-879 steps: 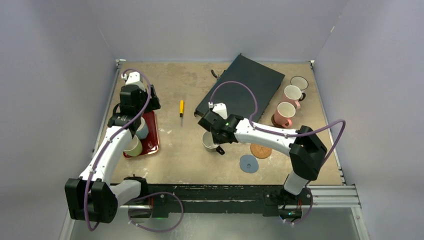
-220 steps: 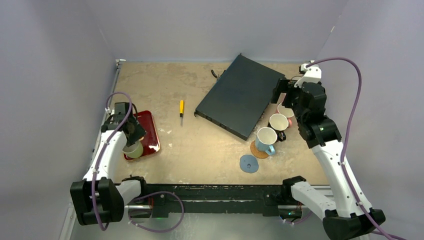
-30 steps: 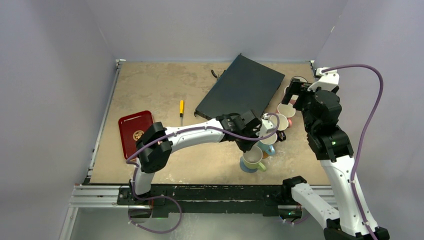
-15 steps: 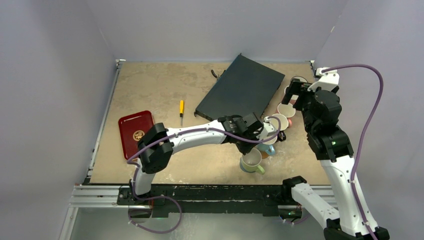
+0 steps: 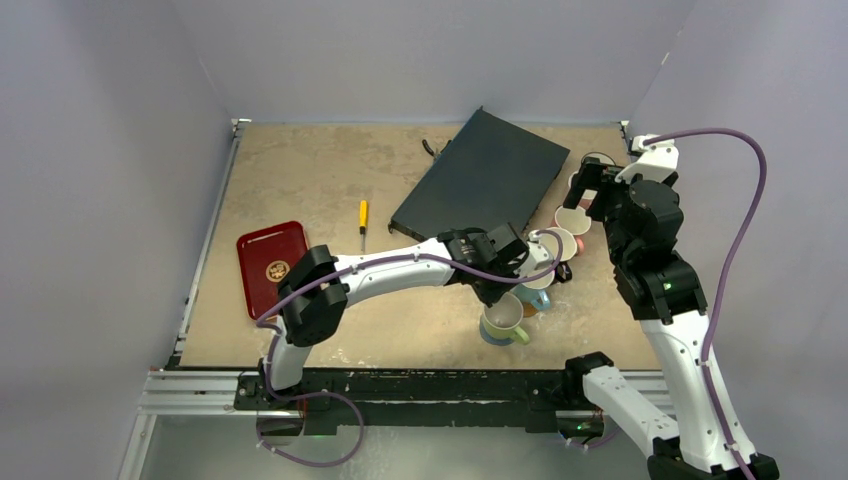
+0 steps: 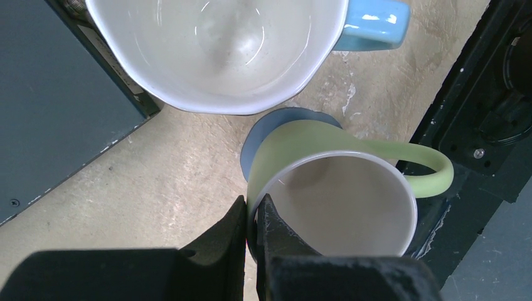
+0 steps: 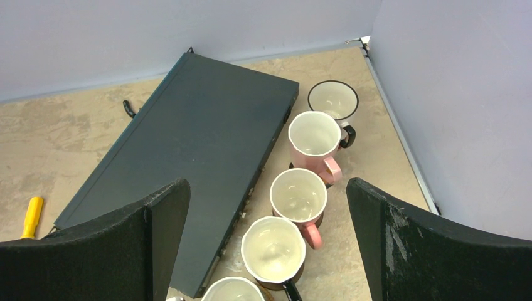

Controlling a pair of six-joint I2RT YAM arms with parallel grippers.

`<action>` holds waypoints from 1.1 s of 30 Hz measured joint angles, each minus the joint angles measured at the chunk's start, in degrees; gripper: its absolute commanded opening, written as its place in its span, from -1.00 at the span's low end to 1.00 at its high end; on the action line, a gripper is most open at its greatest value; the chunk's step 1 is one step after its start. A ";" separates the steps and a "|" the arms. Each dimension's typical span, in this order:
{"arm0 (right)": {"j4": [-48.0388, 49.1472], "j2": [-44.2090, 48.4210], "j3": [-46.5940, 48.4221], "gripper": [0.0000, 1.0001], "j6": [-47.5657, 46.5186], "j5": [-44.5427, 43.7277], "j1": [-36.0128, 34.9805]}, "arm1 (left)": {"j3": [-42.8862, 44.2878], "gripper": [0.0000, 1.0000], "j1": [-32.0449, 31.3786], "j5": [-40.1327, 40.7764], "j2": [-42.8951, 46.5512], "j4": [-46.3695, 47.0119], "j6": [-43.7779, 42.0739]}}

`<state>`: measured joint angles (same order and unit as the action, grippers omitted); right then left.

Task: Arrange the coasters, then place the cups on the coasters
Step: Place the cup on the coaster.

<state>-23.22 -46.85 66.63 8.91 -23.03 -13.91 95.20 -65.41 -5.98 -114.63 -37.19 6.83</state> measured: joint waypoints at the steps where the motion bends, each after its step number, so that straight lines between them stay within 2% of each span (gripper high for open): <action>1: 0.02 0.00 0.00 0.95 0.00 0.00 0.00 | 0.20 -1.00 0.00 0.24 -0.02 -0.24 0.00; 16: 0.02 0.00 0.00 0.95 0.00 0.00 0.00 | 0.81 -0.97 0.00 0.83 -0.59 -1.18 -0.02; 21: 0.02 0.00 0.00 0.95 0.00 0.00 0.00 | 0.83 -0.62 0.00 0.68 -0.59 -1.07 0.04; 28: 0.00 0.00 0.00 0.95 0.00 0.00 0.00 | 1.20 -0.35 0.00 0.57 -0.59 -0.33 0.04; 33: 0.00 0.00 0.00 0.96 0.00 0.04 0.00 | 1.20 -0.05 0.00 0.61 -0.48 0.44 0.66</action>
<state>-23.22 -46.85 66.63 8.91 -22.98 -13.91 96.40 -65.41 -5.37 -115.11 -36.75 7.49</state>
